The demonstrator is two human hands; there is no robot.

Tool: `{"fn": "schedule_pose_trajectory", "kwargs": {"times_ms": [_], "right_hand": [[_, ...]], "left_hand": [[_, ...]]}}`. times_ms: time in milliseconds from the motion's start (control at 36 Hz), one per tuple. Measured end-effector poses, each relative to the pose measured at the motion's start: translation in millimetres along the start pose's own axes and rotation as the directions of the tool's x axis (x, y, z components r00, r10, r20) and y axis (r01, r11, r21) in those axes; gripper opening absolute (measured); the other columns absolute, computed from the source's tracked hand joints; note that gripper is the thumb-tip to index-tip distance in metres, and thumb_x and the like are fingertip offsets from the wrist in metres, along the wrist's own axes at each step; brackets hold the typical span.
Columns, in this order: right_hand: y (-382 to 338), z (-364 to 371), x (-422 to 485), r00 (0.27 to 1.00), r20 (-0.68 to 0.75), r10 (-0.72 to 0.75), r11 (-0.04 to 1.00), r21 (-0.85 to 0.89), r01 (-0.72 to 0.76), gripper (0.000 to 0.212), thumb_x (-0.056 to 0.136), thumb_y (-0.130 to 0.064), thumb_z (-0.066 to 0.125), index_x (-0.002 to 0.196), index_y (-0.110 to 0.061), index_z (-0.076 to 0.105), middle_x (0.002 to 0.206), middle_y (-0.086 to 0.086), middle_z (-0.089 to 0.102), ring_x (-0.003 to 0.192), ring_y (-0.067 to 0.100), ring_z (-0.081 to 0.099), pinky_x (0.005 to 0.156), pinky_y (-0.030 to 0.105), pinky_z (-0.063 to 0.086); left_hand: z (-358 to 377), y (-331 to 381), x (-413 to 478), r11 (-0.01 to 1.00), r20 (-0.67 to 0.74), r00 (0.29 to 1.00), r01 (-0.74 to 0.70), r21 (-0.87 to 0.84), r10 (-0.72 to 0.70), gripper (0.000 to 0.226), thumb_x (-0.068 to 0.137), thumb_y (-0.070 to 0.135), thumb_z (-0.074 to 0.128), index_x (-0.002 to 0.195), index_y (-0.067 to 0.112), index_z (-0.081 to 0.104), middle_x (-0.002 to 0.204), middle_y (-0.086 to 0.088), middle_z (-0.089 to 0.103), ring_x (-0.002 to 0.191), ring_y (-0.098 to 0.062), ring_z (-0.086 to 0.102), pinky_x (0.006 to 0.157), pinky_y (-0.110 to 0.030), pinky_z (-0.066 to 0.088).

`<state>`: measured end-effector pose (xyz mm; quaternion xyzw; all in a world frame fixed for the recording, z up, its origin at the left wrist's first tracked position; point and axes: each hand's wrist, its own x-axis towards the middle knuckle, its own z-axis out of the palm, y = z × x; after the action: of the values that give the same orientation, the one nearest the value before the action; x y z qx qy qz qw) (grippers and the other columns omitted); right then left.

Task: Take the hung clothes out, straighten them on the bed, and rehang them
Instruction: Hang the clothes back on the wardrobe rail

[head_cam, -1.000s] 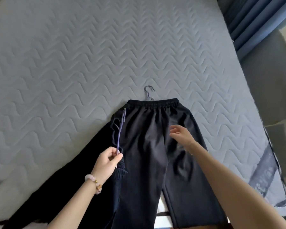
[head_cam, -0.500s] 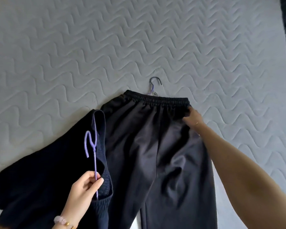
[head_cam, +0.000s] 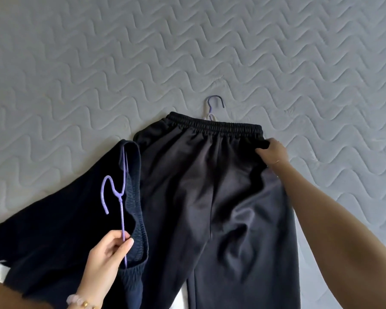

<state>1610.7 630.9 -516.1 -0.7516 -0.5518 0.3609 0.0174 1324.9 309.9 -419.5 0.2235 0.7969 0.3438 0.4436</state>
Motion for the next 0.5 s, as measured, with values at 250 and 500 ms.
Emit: {"fn": "schedule_pose_trajectory", "kwargs": {"times_ms": [250,500], "right_hand": [[-14,-26,-34,0.936,0.343,-0.075,0.925,0.374,-0.063,0.038,0.081,-0.024,0.076,0.112,-0.005,0.065,0.110,0.014,0.071,0.092,0.027,0.068,0.092,0.037,0.054],[-44,-46,-118,0.855,0.485,-0.183,0.802,0.577,-0.155,0.020,0.088,-0.018,0.066,0.107,-0.010,0.068,0.098,0.012,0.073,0.082,0.024,0.071,0.073,0.030,0.061]], "left_hand": [[-21,22,-15,0.999,-0.072,0.997,0.022,-0.040,-0.025,0.009,0.087,0.004,0.058,0.080,0.007,0.061,0.076,-0.009,0.056,0.073,-0.015,0.050,0.065,-0.015,0.040],[-53,47,-32,0.998,-0.168,0.985,0.029,-0.051,-0.037,0.016,0.090,0.007,0.055,0.075,0.005,0.059,0.071,-0.007,0.052,0.070,-0.015,0.045,0.062,-0.013,0.038]]}}
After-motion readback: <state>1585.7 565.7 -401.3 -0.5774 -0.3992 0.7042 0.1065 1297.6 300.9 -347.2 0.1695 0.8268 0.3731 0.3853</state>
